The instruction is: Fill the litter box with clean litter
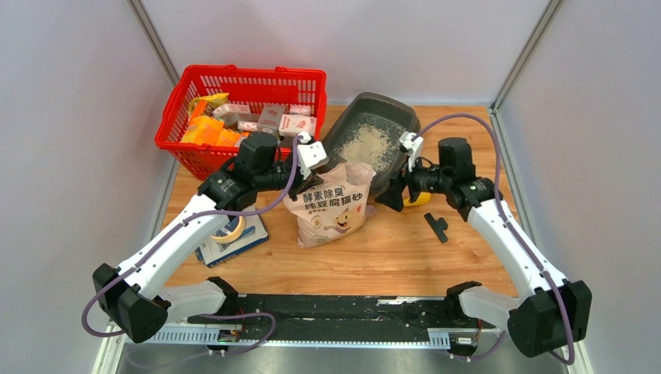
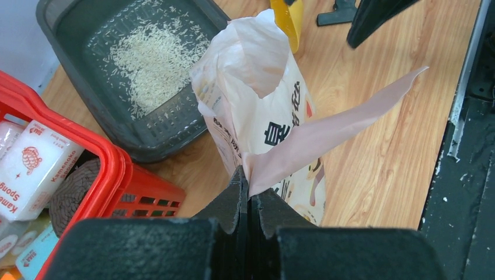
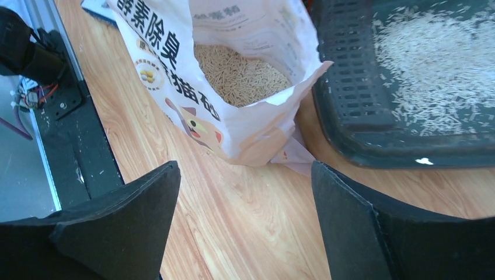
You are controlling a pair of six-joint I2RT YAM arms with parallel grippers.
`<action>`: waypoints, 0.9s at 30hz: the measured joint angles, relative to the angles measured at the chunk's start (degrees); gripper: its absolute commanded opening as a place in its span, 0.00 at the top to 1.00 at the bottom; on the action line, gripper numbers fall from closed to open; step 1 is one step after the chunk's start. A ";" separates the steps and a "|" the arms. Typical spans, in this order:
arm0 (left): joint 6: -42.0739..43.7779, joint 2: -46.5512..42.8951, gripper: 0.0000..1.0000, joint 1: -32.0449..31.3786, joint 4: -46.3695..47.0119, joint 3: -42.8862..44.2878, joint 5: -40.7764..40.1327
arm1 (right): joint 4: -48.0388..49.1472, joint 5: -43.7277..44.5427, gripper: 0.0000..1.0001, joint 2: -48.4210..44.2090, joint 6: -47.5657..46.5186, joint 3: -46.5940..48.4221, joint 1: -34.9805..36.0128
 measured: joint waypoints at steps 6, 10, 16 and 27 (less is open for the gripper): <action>-0.92 -0.07 1.00 0.00 -0.09 0.00 -0.02 | 4.20 1.05 0.20 4.70 -0.90 -1.01 5.18; -1.05 -0.22 1.00 0.00 -0.17 0.00 -0.02 | 6.32 0.50 0.26 6.51 -1.53 -0.98 7.30; -1.73 -0.22 1.00 0.00 -0.24 0.00 0.00 | 8.00 -0.11 0.30 7.65 -1.62 -1.09 9.27; -2.56 -0.55 1.00 0.00 -0.52 -0.11 0.15 | 14.53 -0.59 0.37 10.16 0.98 -2.97 10.71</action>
